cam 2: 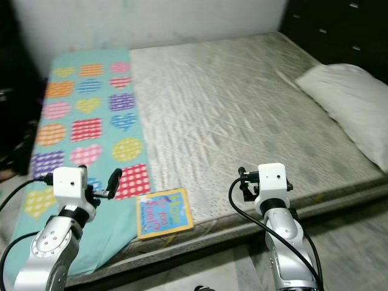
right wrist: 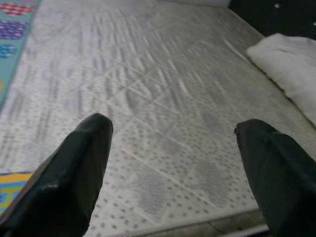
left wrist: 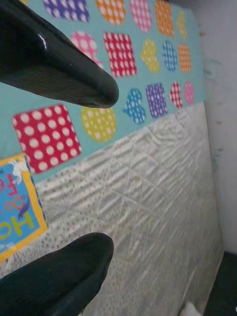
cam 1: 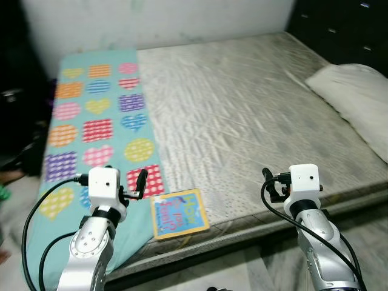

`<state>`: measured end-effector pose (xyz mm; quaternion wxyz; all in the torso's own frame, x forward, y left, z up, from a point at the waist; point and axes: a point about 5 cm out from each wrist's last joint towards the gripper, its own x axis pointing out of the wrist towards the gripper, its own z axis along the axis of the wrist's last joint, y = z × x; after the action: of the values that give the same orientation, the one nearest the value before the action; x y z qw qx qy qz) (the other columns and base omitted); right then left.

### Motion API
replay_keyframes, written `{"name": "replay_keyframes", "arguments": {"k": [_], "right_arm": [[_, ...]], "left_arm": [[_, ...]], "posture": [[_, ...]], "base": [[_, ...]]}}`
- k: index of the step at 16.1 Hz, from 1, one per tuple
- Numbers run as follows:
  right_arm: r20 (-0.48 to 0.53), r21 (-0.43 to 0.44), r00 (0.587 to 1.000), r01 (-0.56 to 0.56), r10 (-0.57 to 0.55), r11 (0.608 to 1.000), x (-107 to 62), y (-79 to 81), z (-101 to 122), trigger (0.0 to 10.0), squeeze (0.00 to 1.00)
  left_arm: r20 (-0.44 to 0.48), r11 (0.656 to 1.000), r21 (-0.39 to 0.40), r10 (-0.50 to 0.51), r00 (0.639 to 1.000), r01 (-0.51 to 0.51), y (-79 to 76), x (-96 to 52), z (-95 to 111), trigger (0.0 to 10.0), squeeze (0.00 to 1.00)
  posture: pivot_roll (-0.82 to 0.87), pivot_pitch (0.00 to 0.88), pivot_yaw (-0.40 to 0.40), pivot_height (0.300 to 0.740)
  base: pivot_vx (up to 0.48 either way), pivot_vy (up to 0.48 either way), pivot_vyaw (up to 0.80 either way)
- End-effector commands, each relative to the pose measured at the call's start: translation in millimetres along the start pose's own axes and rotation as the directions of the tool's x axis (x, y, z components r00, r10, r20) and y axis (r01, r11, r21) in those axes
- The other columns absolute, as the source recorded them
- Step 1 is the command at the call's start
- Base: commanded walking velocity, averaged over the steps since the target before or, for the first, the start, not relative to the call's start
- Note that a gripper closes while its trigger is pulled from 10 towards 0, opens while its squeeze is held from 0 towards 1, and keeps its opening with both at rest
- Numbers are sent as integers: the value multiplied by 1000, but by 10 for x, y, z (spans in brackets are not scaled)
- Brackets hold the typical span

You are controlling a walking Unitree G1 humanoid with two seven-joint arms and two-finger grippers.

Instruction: Clean up the room

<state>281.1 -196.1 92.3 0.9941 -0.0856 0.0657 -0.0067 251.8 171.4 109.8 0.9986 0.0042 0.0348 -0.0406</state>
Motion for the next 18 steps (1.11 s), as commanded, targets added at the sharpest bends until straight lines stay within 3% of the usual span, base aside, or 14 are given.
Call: {"name": "replay_keyframes", "arguments": {"k": [1, 4, 8, 12, 18], "right_arm": [[5, -5, 1000, 9, -9, 1000, -7, -24, 22, 10000, 0], [10, -14, 1000, 12, -12, 1000, 27, -53, 41, 10000, 0], [10, -9, 1000, -20, 20, 1000, 26, 63, 35, 10000, 0], [6, -28, 1000, -10, 10, 1000, 44, -37, 33, 10000, 0], [-4, -26, 999, -42, 42, 999, 4, 30, 10, 10000, 0]], "left_arm": [[-19, 1000, -1, -4, 1000, 4, 15, -14, -40, 10000, 0], [-28, 1000, -9, 0, 1000, 0, 37, -75, -66, 10000, 0], [-30, 1000, -18, -24, 999, 23, -13, -62, -81, 10000, 0], [-33, 999, -43, -31, 999, 29, -79, -60, -98, 10000, 0], [-54, 999, -42, -18, 998, 16, -55, -94, -126, 10000, 0]], "posture": [[-136, 124, 29, 740], [-129, 134, 39, 740], [-132, 132, 36, 740], [-139, 139, 36, 740], [-131, 167, 37, 740]], "base": [[0, 0, -719], [0, 0, -173], [0, 0, 0], [0, 0, 0], [0, 0, 0]]}}
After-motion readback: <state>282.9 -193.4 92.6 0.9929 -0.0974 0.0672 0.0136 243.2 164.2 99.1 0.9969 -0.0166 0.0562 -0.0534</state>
